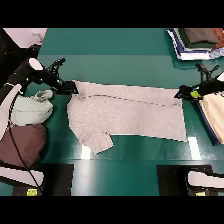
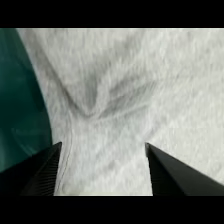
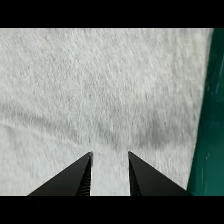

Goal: Fold the shirts.

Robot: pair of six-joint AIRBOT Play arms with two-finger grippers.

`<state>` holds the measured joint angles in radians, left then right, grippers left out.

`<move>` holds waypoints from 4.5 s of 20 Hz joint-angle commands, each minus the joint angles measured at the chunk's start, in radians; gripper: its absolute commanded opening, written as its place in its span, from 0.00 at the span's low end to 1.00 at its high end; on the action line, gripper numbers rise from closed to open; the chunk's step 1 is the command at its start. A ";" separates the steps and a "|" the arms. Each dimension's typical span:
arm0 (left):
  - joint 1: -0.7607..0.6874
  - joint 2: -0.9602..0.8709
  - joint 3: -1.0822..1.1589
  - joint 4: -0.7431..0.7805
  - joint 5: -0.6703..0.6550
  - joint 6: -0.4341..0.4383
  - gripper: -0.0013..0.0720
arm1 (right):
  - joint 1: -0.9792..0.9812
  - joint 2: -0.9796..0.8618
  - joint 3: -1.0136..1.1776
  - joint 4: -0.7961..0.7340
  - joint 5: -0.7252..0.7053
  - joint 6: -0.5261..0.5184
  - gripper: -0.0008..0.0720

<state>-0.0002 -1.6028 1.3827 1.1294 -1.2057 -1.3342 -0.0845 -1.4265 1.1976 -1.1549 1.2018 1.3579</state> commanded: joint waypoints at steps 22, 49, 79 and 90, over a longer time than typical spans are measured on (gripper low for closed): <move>0.000 0.596 -0.988 -0.427 0.205 -0.042 0.85 | -0.134 0.352 -0.219 0.091 0.136 -0.035 0.70; 0.000 0.673 -0.796 -0.367 0.019 0.026 0.05 | -0.371 0.330 -0.682 -0.013 0.057 -0.076 0.60; 0.000 0.486 -0.429 -0.109 0.082 0.008 0.05 | 0.016 0.250 -0.160 -0.147 0.140 0.052 0.02; 0.000 0.240 -0.268 -0.117 0.247 0.035 0.61 | 0.016 -0.092 0.079 0.022 0.072 0.051 0.56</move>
<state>-0.0006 -1.3392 1.0996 1.0191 -1.0000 -1.3029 -0.0593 -1.4490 1.2247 -1.2140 1.3090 1.4105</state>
